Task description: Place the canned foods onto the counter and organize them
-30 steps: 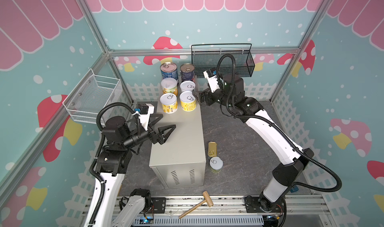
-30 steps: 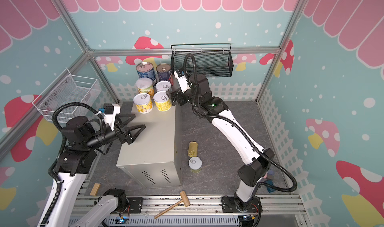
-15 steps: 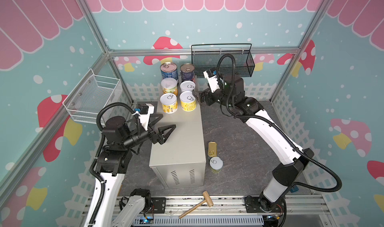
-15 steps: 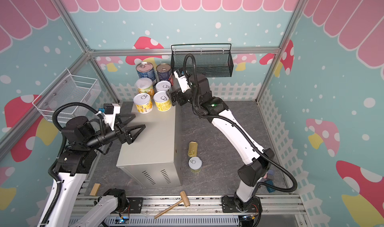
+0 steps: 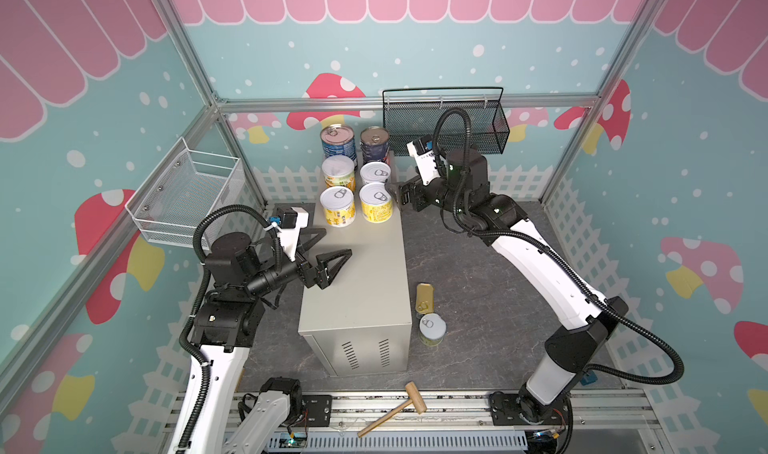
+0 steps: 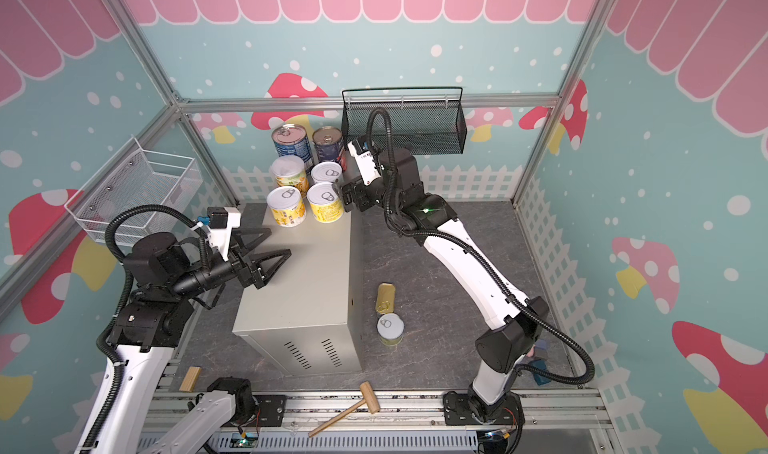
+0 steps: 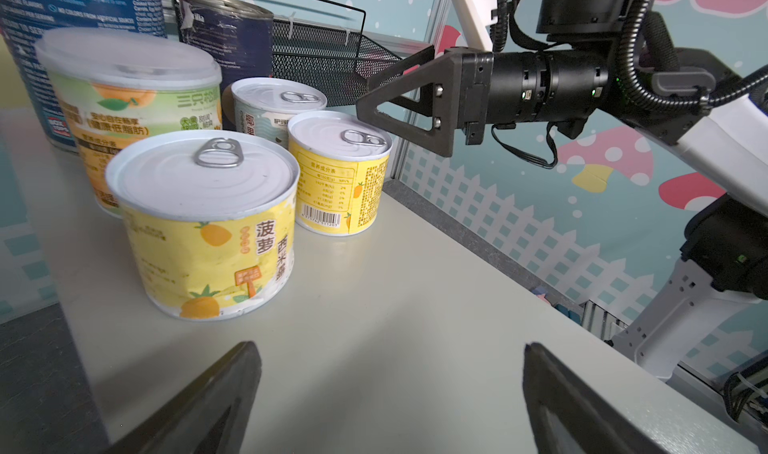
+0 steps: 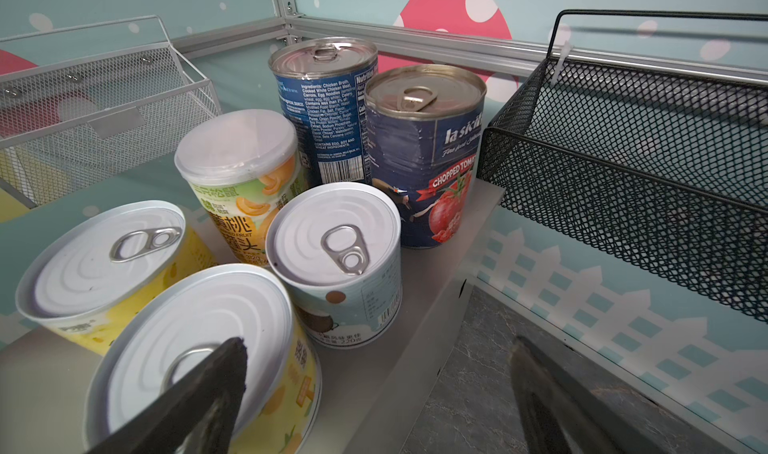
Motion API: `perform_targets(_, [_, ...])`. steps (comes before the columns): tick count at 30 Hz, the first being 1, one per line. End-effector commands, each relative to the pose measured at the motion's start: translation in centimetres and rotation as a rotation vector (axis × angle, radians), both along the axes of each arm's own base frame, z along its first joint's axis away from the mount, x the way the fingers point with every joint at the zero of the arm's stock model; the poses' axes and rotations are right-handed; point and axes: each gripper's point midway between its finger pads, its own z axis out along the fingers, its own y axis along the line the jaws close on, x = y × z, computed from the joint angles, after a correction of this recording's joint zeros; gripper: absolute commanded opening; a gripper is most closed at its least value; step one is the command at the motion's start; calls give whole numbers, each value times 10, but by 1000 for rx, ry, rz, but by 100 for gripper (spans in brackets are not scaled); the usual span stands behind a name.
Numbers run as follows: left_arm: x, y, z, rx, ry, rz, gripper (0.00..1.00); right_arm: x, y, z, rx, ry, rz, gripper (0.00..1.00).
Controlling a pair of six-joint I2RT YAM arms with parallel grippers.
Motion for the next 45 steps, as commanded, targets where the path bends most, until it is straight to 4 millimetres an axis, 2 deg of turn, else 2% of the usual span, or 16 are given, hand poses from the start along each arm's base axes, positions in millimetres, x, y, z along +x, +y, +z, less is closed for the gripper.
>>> perform_targets(1, [-1,1,1,-2,-13,-3,99,-10,-6,-10,-60,28,3,99])
perform_targets(16, [0,1,1,-4,-13,-1,99,-12,-3,-8,-55,22,19,99])
perform_targets(24, [0,1,1,-5,-13,-1,99,-12,4,2,-29,1,51,99])
perform_targets(28, [0,1,0,-5,-12,0,99,-13,6,15,-1,-41,66,99])
perform_targets(35, [0,1,0,-6,-12,2,99,-10,8,59,48,-150,66,100])
perform_targets(39, [1,1,0,-6,-12,2,99,-10,5,76,52,-190,56,100])
perform_targets(42, [1,1,0,-6,-10,1,99,-7,-3,82,34,-203,10,100])
perform_targets(45, [1,1,0,-6,-8,0,99,-3,-21,82,-5,-209,-77,100])
